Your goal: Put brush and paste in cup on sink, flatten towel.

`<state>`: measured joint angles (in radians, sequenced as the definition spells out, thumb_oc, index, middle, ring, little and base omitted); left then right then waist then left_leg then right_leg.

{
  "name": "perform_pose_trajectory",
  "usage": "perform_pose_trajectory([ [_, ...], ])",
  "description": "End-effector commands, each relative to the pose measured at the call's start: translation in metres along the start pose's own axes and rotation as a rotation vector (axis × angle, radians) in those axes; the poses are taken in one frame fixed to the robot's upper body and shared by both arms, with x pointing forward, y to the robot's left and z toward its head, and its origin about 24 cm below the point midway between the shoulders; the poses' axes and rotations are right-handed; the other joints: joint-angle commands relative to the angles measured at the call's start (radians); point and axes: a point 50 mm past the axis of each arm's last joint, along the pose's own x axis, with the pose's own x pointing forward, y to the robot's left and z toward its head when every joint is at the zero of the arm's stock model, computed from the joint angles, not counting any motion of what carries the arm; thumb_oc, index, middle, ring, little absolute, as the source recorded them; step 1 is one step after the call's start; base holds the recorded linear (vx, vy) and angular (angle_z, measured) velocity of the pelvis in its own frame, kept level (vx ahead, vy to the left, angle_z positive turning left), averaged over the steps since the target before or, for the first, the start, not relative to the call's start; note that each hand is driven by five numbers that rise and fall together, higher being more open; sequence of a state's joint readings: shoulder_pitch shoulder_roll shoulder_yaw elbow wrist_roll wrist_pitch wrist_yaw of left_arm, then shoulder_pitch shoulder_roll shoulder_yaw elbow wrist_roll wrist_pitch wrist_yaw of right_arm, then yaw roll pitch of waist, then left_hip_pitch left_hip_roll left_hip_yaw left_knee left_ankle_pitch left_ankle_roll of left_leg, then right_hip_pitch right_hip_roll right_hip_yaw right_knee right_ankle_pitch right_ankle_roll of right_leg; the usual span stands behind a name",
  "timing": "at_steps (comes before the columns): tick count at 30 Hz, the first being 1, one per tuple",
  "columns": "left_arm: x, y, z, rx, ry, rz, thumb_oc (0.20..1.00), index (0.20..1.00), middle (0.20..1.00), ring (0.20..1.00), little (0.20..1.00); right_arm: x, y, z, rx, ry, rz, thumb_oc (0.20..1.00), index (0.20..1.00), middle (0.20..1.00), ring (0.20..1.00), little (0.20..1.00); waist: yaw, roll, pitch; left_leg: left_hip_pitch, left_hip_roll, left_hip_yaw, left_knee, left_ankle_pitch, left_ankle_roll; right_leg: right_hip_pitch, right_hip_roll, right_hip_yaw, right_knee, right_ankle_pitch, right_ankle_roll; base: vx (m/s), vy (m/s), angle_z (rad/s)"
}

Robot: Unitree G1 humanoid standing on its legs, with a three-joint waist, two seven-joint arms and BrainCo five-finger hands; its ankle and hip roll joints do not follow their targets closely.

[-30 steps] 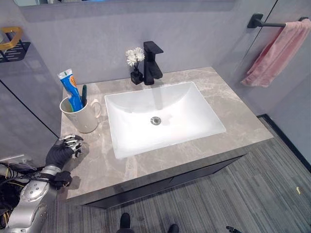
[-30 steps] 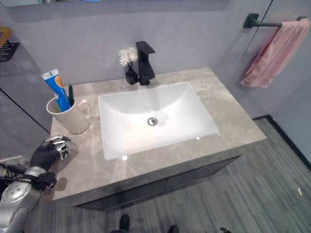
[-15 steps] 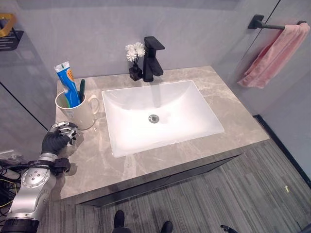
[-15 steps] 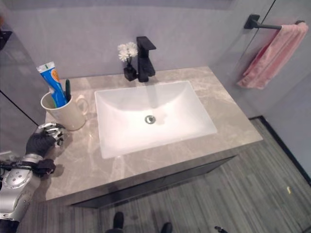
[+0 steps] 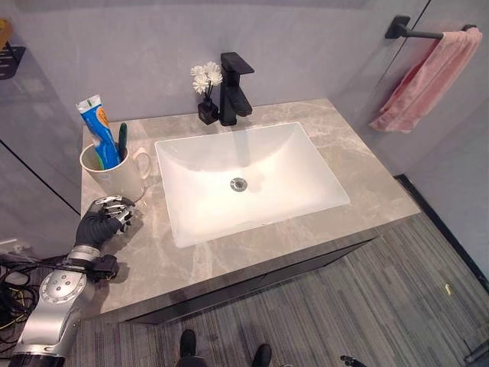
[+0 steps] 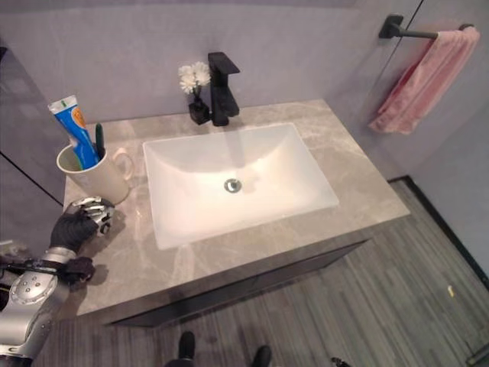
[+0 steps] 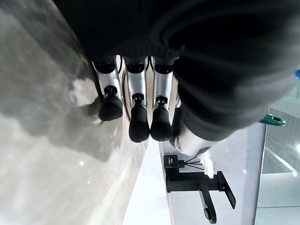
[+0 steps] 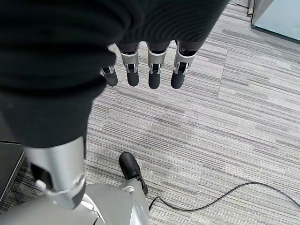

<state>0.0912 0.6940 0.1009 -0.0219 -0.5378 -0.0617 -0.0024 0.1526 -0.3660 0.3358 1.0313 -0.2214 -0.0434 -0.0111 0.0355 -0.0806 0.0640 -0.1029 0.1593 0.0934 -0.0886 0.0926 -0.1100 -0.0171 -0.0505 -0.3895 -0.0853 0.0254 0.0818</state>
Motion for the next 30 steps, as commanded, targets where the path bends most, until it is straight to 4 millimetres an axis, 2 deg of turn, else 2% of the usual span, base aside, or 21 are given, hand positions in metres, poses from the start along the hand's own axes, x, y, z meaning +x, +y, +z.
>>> perform_pose_trajectory([
  [1,-0.001,0.005,-0.016,0.026,0.068,0.055,0.200,0.200,0.200,0.200,0.200,0.001,-0.009,0.006,-0.064,-0.016,-0.005,1.000,1.000,1.000,1.000,1.000,-0.016,-0.036,-0.011,0.020,0.024,-0.001,0.001,-0.028,0.006,0.007,-0.058,0.080,-0.002,0.014,0.080,0.03,-0.003,-0.01],
  [7,0.009,0.020,-0.007,0.077,0.046,0.116,0.200,0.200,0.200,0.200,0.200,0.001,-0.010,0.002,-0.068,0.000,-0.001,1.000,1.000,1.000,1.000,1.000,-0.024,-0.044,-0.017,0.029,0.025,0.005,0.001,-0.036,0.006,0.009,-0.055,0.083,-0.002,0.011,0.081,0.01,0.000,0.00],
  [15,0.026,0.038,0.009,0.097,0.008,0.197,0.200,0.200,0.200,0.200,0.200,-0.001,-0.002,-0.005,-0.069,0.028,0.031,1.000,1.000,1.000,1.000,1.000,-0.034,-0.061,-0.023,0.038,0.031,0.013,0.001,-0.047,0.004,0.016,-0.049,0.086,-0.002,0.010,0.084,0.02,-0.006,-0.01],
  [21,0.037,0.055,0.020,0.136,0.001,0.265,0.200,0.200,0.200,0.200,0.200,-0.001,0.002,-0.004,-0.071,0.026,0.044,1.000,1.000,1.000,1.000,1.000,-0.042,-0.074,-0.029,0.040,0.031,0.023,0.001,-0.053,0.006,0.011,-0.049,0.095,-0.002,0.013,0.088,0.02,0.004,-0.09],
  [30,0.046,0.067,0.020,0.143,0.021,0.342,0.200,0.200,0.200,0.200,0.200,0.000,0.007,0.003,-0.089,0.000,0.065,1.000,1.000,1.000,1.000,1.000,-0.050,-0.099,-0.029,0.042,0.032,0.034,0.001,-0.061,0.009,0.001,-0.046,0.113,-0.002,0.019,0.092,0.01,-0.005,-0.02],
])
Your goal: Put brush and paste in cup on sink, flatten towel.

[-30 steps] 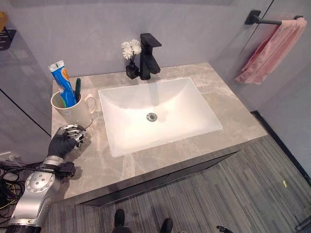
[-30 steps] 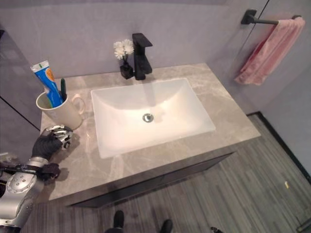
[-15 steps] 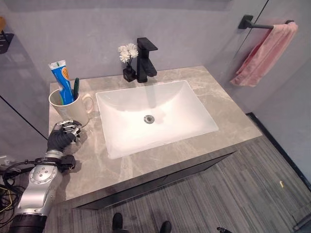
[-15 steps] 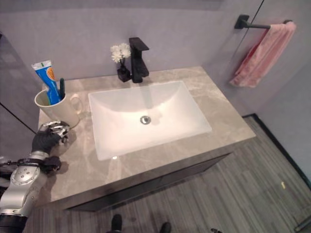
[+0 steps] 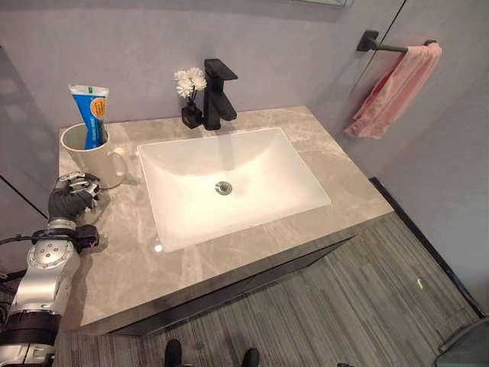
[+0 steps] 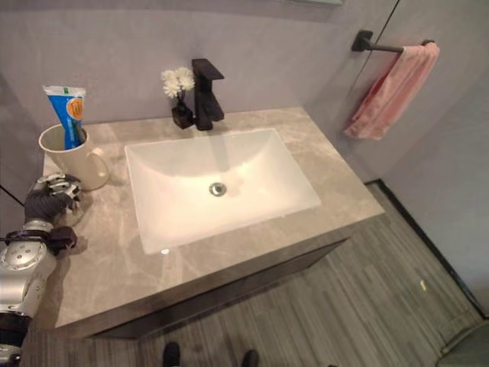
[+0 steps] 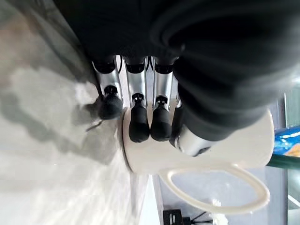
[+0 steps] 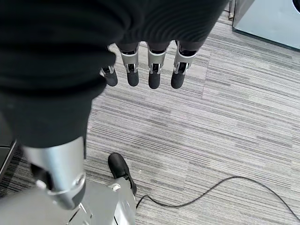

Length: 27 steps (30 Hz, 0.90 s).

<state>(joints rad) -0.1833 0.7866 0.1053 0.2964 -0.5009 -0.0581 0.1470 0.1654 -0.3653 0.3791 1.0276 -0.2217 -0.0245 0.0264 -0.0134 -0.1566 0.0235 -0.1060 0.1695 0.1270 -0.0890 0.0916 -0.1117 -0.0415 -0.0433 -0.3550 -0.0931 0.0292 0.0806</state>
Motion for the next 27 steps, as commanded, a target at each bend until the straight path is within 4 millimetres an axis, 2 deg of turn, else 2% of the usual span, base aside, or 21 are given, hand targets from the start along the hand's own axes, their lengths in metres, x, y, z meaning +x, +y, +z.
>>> perform_pose_trajectory([
  [1,0.009,0.014,0.000,0.059,0.029,0.055,0.200,0.200,0.200,0.200,0.200,0.001,-0.002,0.008,-0.051,-0.028,0.002,1.000,1.000,1.000,1.000,1.000,-0.004,-0.033,0.012,0.042,0.025,-0.003,0.002,-0.058,0.009,0.025,-0.051,0.075,0.006,0.015,0.093,0.03,-0.046,-0.19],
  [3,0.009,0.014,-0.001,0.065,0.035,0.058,0.200,0.200,0.200,0.200,0.200,0.001,0.002,0.010,-0.041,-0.034,0.011,1.000,1.000,1.000,1.000,1.000,-0.004,-0.044,0.011,0.043,0.024,-0.006,0.002,-0.063,0.011,0.029,-0.049,0.074,0.006,0.015,0.093,0.04,-0.039,-0.11],
  [6,0.002,0.011,-0.006,0.072,0.046,0.031,0.200,0.200,0.200,0.200,0.200,0.001,0.006,0.008,-0.039,-0.022,0.023,1.000,1.000,1.000,1.000,1.000,0.003,-0.042,0.008,0.051,0.019,-0.008,0.002,-0.069,0.013,0.040,-0.052,0.071,0.006,0.013,0.094,0.02,0.010,0.00],
  [7,-0.010,0.008,-0.011,0.088,0.050,-0.017,0.200,0.200,0.200,0.200,0.200,0.002,0.008,0.005,-0.039,-0.004,0.030,1.000,1.000,1.000,1.000,1.000,0.015,-0.034,0.005,0.061,0.016,-0.010,0.002,-0.072,0.015,0.050,-0.054,0.070,0.006,0.011,0.094,0.02,0.035,0.01],
  [9,-0.017,0.007,-0.012,0.092,0.050,-0.044,0.200,0.200,0.200,0.200,0.200,0.002,0.008,0.005,-0.039,-0.003,0.031,1.000,1.000,1.000,1.000,1.000,0.022,-0.029,0.004,0.066,0.014,-0.011,0.002,-0.074,0.016,0.056,-0.056,0.068,0.006,0.011,0.094,0.01,0.021,0.01],
  [17,-0.033,0.003,-0.012,0.112,0.039,-0.116,0.200,0.200,0.200,0.200,0.200,0.002,0.005,0.009,-0.040,-0.023,0.029,1.000,1.000,1.000,1.000,1.000,0.037,-0.012,-0.004,0.066,0.007,-0.016,0.002,-0.072,0.020,0.059,-0.064,0.058,0.006,0.014,0.094,0.00,0.006,0.02],
  [23,-0.027,0.004,-0.007,0.127,0.021,-0.105,0.200,0.200,0.200,0.200,0.200,0.001,0.001,0.008,-0.056,-0.029,0.029,1.000,1.000,1.000,1.000,1.000,0.036,-0.005,0.000,0.066,0.003,-0.019,0.002,-0.072,0.021,0.063,-0.064,0.051,0.011,0.011,0.092,-0.02,0.005,0.07],
  [27,-0.001,0.005,0.017,0.140,-0.049,-0.061,0.200,0.200,0.200,0.200,0.200,0.000,-0.009,0.006,-0.070,-0.024,-0.001,1.000,1.000,1.000,1.000,1.000,0.024,-0.006,0.053,0.033,0.006,-0.029,0.002,-0.058,0.020,0.031,-0.057,0.045,0.020,0.009,0.090,-0.11,-0.023,0.02],
])
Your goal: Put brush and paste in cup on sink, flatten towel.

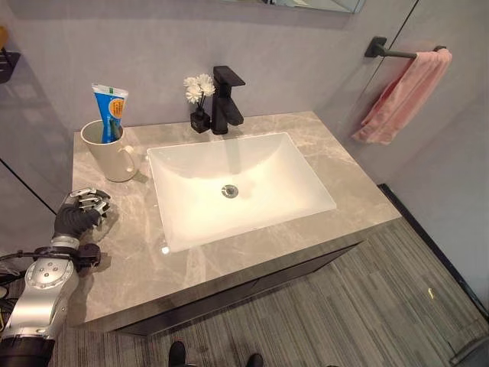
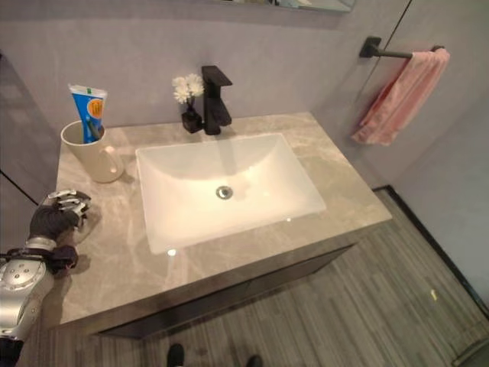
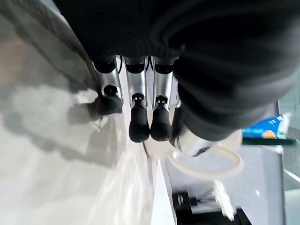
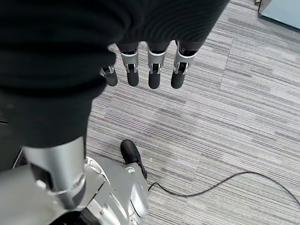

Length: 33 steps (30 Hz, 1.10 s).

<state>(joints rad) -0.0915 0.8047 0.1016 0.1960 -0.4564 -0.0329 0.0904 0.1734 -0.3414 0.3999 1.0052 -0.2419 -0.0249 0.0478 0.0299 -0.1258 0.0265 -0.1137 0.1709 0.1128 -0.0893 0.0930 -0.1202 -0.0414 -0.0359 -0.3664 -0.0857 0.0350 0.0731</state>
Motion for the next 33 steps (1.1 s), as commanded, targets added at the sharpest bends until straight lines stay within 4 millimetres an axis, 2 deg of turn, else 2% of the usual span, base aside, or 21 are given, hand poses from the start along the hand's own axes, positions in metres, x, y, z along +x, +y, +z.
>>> perform_pose_trajectory([
  [1,0.017,0.014,0.024,0.060,-0.071,0.057,0.200,0.200,0.200,0.200,0.200,-0.002,-0.022,-0.003,-0.045,0.006,-0.052,1.000,1.000,1.000,1.000,1.000,-0.020,-0.038,0.061,0.035,0.005,-0.017,0.002,-0.056,0.029,0.026,-0.064,0.055,0.014,0.004,0.097,-0.13,-0.026,0.03],
  [2,0.025,0.014,0.033,0.057,-0.094,0.071,0.200,0.200,0.200,0.200,0.200,-0.002,-0.025,-0.002,-0.047,0.003,-0.061,1.000,1.000,1.000,1.000,1.000,-0.026,-0.039,0.080,0.023,0.005,-0.020,0.002,-0.050,0.029,0.013,-0.064,0.055,0.017,0.007,0.097,-0.10,-0.020,-0.01],
  [6,0.034,0.017,0.041,0.075,-0.104,0.092,0.200,0.200,0.200,0.200,0.200,-0.003,-0.029,-0.002,-0.038,0.001,-0.073,1.000,1.000,1.000,1.000,1.000,-0.031,-0.040,0.100,0.009,0.006,-0.023,0.002,-0.044,0.029,-0.006,-0.062,0.058,0.024,0.010,0.096,-0.05,-0.004,-0.01],
  [7,0.039,0.021,0.049,0.100,-0.122,0.106,0.200,0.200,0.200,0.200,0.200,-0.003,-0.034,-0.001,-0.029,-0.004,-0.089,1.000,1.000,1.000,1.000,1.000,-0.039,-0.041,0.116,-0.005,0.004,-0.027,0.002,-0.039,0.031,-0.026,-0.063,0.063,0.034,0.014,0.096,-0.05,0.006,-0.04],
  [10,0.044,0.028,0.054,0.104,-0.123,0.142,0.200,0.200,0.200,0.200,0.200,-0.003,-0.037,0.003,-0.025,-0.021,-0.100,1.000,1.000,1.000,1.000,1.000,-0.043,-0.045,0.128,-0.022,0.005,-0.028,0.002,-0.032,0.032,-0.047,-0.063,0.070,0.040,0.017,0.095,-0.03,0.002,-0.03],
  [15,0.050,0.029,0.056,0.098,-0.121,0.161,0.200,0.200,0.200,0.200,0.200,-0.003,-0.041,0.004,-0.021,-0.030,-0.113,1.000,1.000,1.000,1.000,1.000,-0.047,-0.044,0.135,-0.028,0.001,-0.029,0.002,-0.030,0.034,-0.053,-0.063,0.074,0.037,0.018,0.094,0.00,0.000,0.00],
  [23,0.059,0.032,0.068,0.079,-0.140,0.199,0.200,0.200,0.200,0.200,0.200,-0.004,-0.043,0.017,-0.018,-0.091,-0.125,1.000,1.000,1.000,1.000,1.000,-0.062,-0.055,0.134,-0.057,0.000,-0.039,0.002,-0.026,0.035,-0.073,-0.059,0.073,0.023,0.031,0.097,0.00,0.000,0.00],
  [33,0.070,0.037,0.084,0.072,-0.165,0.241,0.200,0.200,0.200,0.200,0.200,-0.004,-0.046,0.020,-0.019,-0.107,-0.133,1.000,1.000,1.000,1.000,1.000,-0.077,-0.072,0.134,-0.080,0.005,-0.038,0.002,-0.022,0.033,-0.092,-0.053,0.083,0.004,0.049,0.102,0.00,0.000,0.00],
])
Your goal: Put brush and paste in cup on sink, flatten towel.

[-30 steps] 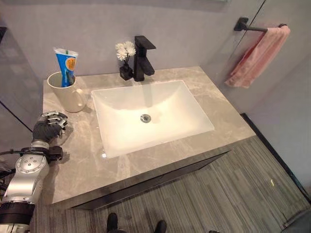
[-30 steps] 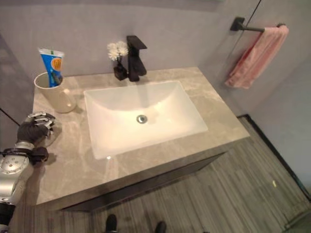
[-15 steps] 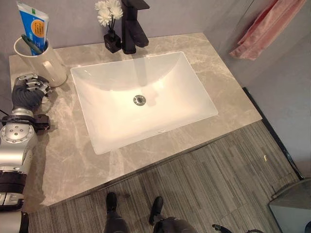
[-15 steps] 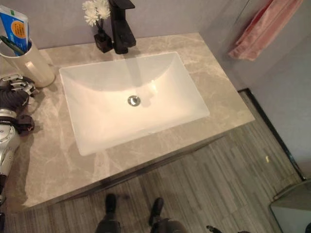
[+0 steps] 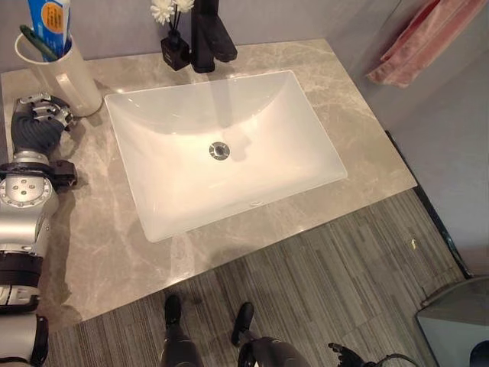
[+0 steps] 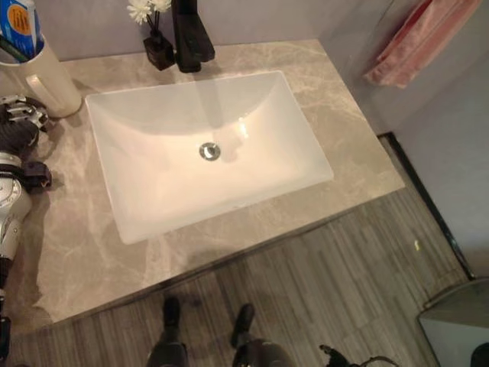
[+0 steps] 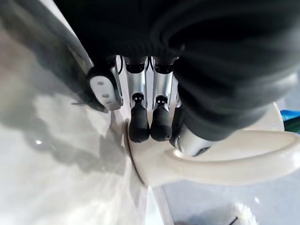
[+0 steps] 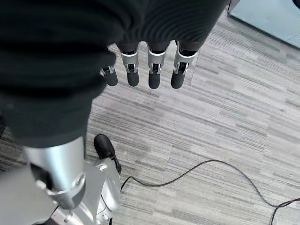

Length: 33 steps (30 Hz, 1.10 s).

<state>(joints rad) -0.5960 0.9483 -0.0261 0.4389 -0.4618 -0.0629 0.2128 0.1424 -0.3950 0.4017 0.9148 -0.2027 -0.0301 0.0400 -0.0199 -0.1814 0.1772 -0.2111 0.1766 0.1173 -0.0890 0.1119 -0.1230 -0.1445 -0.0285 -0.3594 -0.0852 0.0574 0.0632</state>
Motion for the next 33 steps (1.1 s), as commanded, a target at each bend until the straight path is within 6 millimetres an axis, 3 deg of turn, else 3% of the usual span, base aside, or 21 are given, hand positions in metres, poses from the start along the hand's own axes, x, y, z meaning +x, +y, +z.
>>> perform_pose_trajectory([
  [1,0.000,0.009,-0.023,0.065,0.107,0.029,0.200,0.200,0.200,0.200,0.200,-0.002,-0.017,0.001,-0.023,-0.023,-0.053,1.000,1.000,1.000,1.000,1.000,-0.029,-0.019,-0.016,0.014,0.001,-0.043,0.002,-0.040,0.035,0.008,-0.060,0.077,0.003,0.028,0.112,0.00,0.000,0.00],
  [8,0.022,0.013,0.000,0.099,0.066,0.065,0.200,0.200,0.200,0.200,0.200,-0.002,-0.011,0.002,-0.014,-0.034,-0.036,1.000,1.000,1.000,1.000,1.000,-0.048,-0.045,-0.010,-0.026,0.005,-0.052,0.002,-0.030,0.034,-0.023,-0.058,0.083,-0.002,0.045,0.117,-0.01,-0.001,-0.03],
  [23,0.031,0.009,-0.004,0.127,0.103,0.083,0.200,0.200,0.200,0.200,0.200,-0.003,-0.009,0.008,-0.024,-0.079,-0.026,1.000,1.000,1.000,1.000,1.000,-0.076,-0.061,-0.040,-0.051,0.008,-0.051,0.002,-0.026,0.027,-0.049,-0.055,0.087,-0.002,0.059,0.121,0.00,0.000,0.00],
  [33,0.040,0.013,0.010,0.222,0.068,0.100,0.200,0.200,0.200,0.200,0.200,-0.004,-0.014,0.008,-0.032,-0.091,-0.037,1.000,1.000,1.000,1.000,1.000,-0.095,-0.074,-0.050,-0.081,0.014,-0.051,0.002,-0.018,0.024,-0.083,-0.053,0.098,-0.002,0.071,0.125,-0.01,0.001,-0.01],
])
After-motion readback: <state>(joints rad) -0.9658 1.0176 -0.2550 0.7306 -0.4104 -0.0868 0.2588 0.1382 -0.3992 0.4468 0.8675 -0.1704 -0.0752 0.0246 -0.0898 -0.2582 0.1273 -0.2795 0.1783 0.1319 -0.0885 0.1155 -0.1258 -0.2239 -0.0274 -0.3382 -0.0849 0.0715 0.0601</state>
